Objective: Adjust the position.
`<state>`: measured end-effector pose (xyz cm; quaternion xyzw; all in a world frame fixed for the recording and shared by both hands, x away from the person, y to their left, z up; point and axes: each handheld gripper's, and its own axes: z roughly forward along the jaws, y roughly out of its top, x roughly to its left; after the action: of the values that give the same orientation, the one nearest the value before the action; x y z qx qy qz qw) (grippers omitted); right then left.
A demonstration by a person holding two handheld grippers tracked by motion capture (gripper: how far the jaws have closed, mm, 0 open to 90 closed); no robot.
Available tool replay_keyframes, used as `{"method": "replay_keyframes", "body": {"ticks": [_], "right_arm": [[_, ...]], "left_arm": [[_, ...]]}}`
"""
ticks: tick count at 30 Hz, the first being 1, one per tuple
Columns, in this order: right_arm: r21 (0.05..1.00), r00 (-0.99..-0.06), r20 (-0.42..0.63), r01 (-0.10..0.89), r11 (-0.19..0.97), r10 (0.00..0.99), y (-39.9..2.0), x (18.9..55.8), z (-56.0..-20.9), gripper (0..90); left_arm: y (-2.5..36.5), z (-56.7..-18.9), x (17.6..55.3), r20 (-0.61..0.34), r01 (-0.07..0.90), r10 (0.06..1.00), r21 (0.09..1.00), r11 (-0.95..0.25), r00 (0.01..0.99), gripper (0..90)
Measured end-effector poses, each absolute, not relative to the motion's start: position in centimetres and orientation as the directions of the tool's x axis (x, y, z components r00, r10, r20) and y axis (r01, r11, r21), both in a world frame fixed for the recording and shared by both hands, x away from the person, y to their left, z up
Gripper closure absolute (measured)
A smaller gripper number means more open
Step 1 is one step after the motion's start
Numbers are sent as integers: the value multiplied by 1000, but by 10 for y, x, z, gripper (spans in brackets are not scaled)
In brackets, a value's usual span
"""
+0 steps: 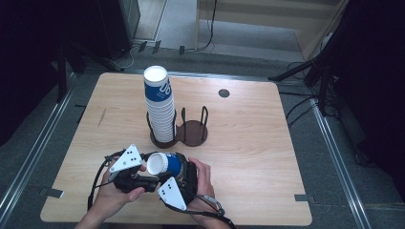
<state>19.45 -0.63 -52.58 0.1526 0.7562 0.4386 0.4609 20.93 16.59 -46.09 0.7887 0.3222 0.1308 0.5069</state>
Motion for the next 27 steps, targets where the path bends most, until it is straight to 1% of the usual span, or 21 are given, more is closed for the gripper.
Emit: {"method": "replay_keyframes", "body": {"ticks": [6, 8, 11, 14, 17, 24, 27], "right_arm": [[829, -565, -522, -160, 536, 639, -10, 193, -522, 109], [834, -570, -517, -167, 526, 639, -10, 193, -520, 81], [847, -578, -498, -162, 507, 647, -12, 192, -517, 59], [858, -576, -481, -153, 491, 661, -16, 194, -514, 52], [867, -582, -465, -148, 476, 667, -19, 193, -510, 43], [875, -591, -454, -153, 460, 667, -23, 192, -506, 26], [876, -602, -453, -161, 455, 658, -25, 191, -505, 0]], "left_arm": [[168, -462, 210, -125, 372, 646, 891, -261, 753, 280], [169, -462, 210, -110, 363, 656, 894, -263, 747, 281], [170, -463, 210, -117, 362, 671, 901, -238, 733, 282], [174, -463, 212, -140, 368, 679, 907, -205, 721, 282], [177, -464, 213, -123, 357, 696, 912, -201, 707, 282], [183, -465, 214, -118, 338, 731, 927, -161, 672, 282], [186, -464, 215, -137, 341, 732, 930, -136, 667, 281]]}}
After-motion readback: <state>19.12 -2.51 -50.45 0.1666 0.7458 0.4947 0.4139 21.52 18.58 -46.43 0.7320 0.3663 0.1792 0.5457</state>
